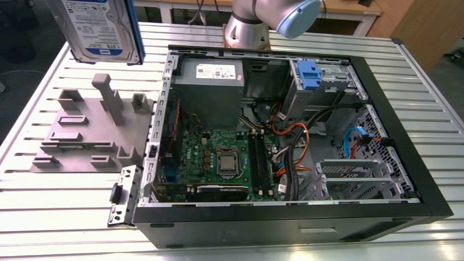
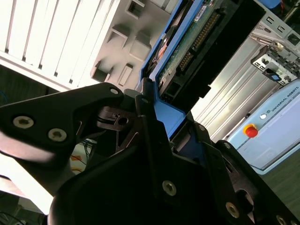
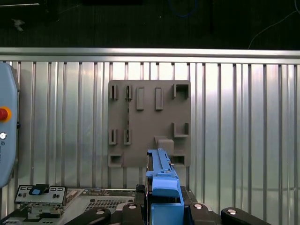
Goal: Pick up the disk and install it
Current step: 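Pick up the disk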
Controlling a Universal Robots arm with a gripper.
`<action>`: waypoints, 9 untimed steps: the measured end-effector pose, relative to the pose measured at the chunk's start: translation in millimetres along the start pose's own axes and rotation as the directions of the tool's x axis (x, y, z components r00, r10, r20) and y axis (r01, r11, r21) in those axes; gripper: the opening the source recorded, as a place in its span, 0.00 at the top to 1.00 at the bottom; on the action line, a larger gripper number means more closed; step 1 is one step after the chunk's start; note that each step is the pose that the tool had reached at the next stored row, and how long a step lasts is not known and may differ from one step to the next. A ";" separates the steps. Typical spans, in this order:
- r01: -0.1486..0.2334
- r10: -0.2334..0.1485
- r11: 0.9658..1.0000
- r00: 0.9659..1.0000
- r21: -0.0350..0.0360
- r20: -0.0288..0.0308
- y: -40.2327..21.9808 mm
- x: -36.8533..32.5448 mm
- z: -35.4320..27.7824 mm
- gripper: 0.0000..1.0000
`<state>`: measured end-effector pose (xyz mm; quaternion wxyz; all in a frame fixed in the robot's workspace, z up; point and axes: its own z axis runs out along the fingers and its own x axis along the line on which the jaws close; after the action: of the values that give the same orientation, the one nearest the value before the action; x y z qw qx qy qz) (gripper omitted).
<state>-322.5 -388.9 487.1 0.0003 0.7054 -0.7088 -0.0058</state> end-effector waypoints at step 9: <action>0.000 0.000 1.000 1.000 0.000 0.000 -4.9 0.1 0.0 0.64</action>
<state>-317.7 -388.9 487.1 0.0003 0.7054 -0.7088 -0.0058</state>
